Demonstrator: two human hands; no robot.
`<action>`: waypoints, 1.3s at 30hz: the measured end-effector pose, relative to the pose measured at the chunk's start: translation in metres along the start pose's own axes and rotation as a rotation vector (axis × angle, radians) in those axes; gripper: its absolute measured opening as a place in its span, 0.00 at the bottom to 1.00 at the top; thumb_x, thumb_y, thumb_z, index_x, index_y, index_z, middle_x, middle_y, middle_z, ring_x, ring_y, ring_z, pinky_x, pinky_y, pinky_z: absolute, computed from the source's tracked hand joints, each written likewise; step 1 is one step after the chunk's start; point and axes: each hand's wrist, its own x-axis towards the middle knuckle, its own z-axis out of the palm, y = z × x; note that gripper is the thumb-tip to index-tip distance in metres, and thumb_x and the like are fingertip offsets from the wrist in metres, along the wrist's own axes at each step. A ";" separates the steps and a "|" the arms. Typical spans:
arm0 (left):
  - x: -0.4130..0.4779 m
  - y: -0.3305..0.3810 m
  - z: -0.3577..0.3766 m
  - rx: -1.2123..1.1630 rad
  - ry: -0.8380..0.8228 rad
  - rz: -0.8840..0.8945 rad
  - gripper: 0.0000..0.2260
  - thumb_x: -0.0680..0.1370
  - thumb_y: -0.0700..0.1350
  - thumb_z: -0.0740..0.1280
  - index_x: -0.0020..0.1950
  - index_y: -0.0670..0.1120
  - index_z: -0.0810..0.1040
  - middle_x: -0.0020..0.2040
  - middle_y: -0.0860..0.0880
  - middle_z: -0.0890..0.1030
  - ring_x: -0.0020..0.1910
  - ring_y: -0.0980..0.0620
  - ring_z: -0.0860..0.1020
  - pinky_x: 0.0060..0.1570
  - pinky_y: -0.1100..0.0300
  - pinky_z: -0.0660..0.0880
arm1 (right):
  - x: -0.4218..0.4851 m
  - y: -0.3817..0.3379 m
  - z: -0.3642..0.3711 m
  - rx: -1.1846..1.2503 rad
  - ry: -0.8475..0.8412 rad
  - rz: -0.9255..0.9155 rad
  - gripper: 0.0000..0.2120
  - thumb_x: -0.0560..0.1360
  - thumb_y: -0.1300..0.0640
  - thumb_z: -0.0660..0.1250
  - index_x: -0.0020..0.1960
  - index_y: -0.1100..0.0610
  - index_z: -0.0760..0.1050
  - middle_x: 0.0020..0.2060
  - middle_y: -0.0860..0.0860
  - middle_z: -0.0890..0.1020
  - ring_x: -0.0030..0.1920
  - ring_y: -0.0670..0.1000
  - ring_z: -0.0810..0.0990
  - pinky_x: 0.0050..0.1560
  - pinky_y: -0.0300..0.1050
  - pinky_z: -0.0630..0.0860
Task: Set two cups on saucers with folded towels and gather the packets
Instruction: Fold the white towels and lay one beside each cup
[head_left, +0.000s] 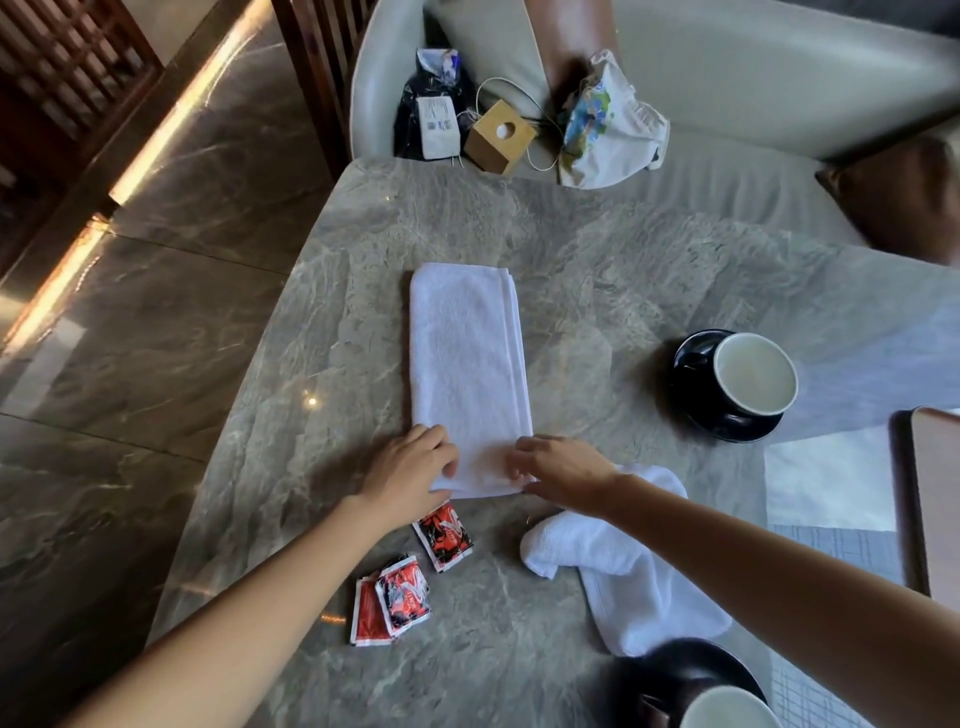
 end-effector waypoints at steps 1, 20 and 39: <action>0.000 -0.002 0.000 -0.012 -0.002 0.009 0.09 0.71 0.49 0.69 0.49 0.50 0.74 0.53 0.52 0.72 0.56 0.52 0.70 0.50 0.59 0.68 | -0.001 -0.001 0.000 0.001 -0.004 0.011 0.09 0.73 0.56 0.66 0.54 0.51 0.74 0.52 0.48 0.77 0.54 0.51 0.76 0.43 0.44 0.70; -0.017 -0.015 -0.015 -0.408 0.191 -0.261 0.05 0.75 0.45 0.66 0.49 0.54 0.77 0.37 0.55 0.81 0.37 0.53 0.80 0.35 0.58 0.74 | -0.002 -0.009 -0.037 0.241 0.454 0.117 0.08 0.77 0.59 0.57 0.53 0.57 0.72 0.46 0.51 0.76 0.38 0.52 0.75 0.35 0.47 0.72; 0.009 0.001 -0.055 -1.220 0.049 -0.594 0.06 0.79 0.45 0.63 0.51 0.46 0.78 0.45 0.49 0.79 0.44 0.54 0.76 0.43 0.61 0.74 | -0.002 0.014 -0.048 1.232 0.158 0.530 0.06 0.78 0.59 0.63 0.52 0.55 0.77 0.44 0.53 0.80 0.44 0.48 0.81 0.40 0.41 0.80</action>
